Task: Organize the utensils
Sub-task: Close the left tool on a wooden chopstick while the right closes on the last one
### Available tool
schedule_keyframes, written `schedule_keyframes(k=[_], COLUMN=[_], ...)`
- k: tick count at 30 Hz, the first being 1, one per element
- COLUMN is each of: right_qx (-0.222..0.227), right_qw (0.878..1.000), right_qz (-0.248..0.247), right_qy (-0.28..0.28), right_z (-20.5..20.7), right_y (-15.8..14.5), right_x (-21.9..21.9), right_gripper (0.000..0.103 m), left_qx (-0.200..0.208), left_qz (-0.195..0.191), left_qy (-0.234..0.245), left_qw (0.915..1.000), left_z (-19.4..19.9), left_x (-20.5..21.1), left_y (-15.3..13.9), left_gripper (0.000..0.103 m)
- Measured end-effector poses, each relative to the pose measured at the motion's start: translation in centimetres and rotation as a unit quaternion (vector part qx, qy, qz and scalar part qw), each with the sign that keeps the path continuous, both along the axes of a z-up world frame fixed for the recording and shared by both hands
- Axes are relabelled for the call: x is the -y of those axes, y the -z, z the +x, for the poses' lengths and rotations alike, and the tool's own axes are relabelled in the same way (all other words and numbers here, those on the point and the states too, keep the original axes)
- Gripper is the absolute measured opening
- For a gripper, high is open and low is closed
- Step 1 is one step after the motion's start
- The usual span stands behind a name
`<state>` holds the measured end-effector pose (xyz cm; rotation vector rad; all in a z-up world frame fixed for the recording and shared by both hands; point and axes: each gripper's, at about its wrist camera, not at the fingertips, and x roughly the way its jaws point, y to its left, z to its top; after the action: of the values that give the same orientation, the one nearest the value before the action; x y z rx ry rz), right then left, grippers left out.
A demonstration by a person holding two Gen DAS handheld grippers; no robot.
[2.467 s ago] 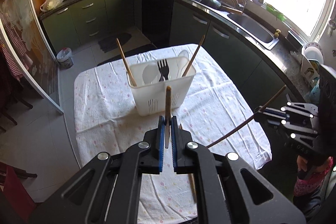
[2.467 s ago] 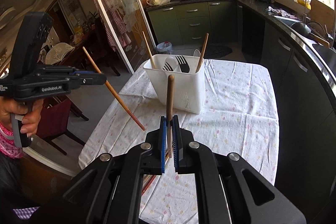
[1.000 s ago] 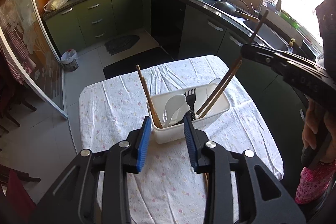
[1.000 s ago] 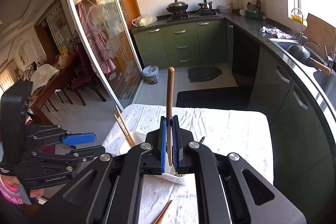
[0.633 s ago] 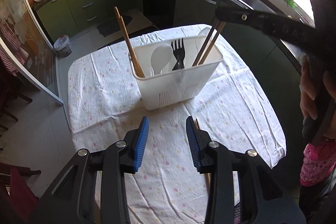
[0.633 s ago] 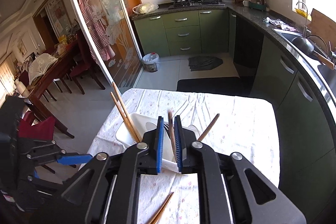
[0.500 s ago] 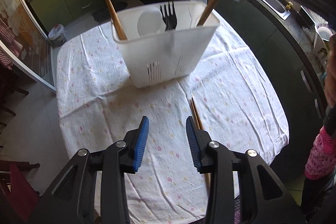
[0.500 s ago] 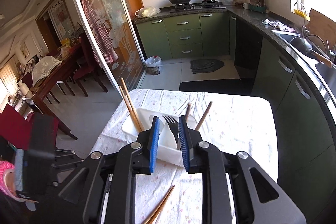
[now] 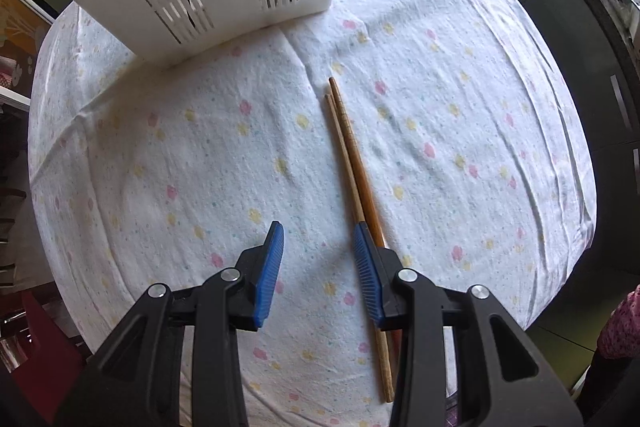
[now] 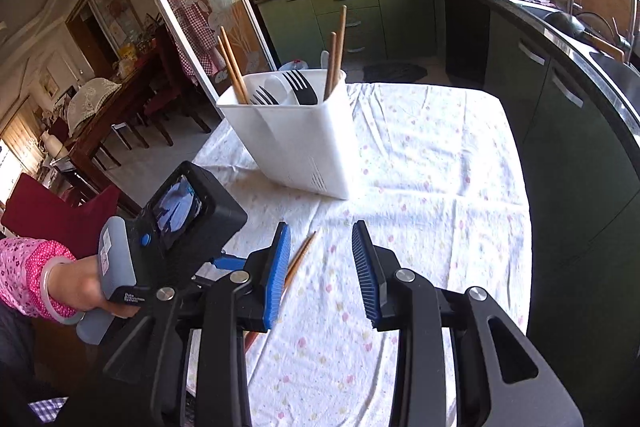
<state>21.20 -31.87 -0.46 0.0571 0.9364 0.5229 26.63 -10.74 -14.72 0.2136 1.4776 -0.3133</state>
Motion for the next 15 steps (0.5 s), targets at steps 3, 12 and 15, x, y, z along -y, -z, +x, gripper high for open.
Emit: schedule_keyframes(k=[3, 12, 15], right_qx=[-0.007, -0.03, -0.032], right_qw=[1.0, 0.999, 0.999], right_qz=[0.004, 0.013, 0.011], right_qy=[0.007, 0.001, -0.002], right_z=[0.0, 0.6, 1.0], right_y=[0.6, 2.1, 2.1], right_x=[0.8, 0.5, -0.1], right_gripper=[0.032, 0.034, 0.037], left_qx=[-0.003, -0.007, -0.009], left_qz=[-0.006, 0.012, 0.019], left_qy=[-0.005, 0.001, 0.001], left_qw=[1.0, 0.9999, 0.9998], left_z=[0.1, 0.0, 0.1], left_x=[0.0, 1.2, 1.2], left_y=[-0.1, 0.2, 0.5], left_gripper=[0.035, 0.037, 0.037])
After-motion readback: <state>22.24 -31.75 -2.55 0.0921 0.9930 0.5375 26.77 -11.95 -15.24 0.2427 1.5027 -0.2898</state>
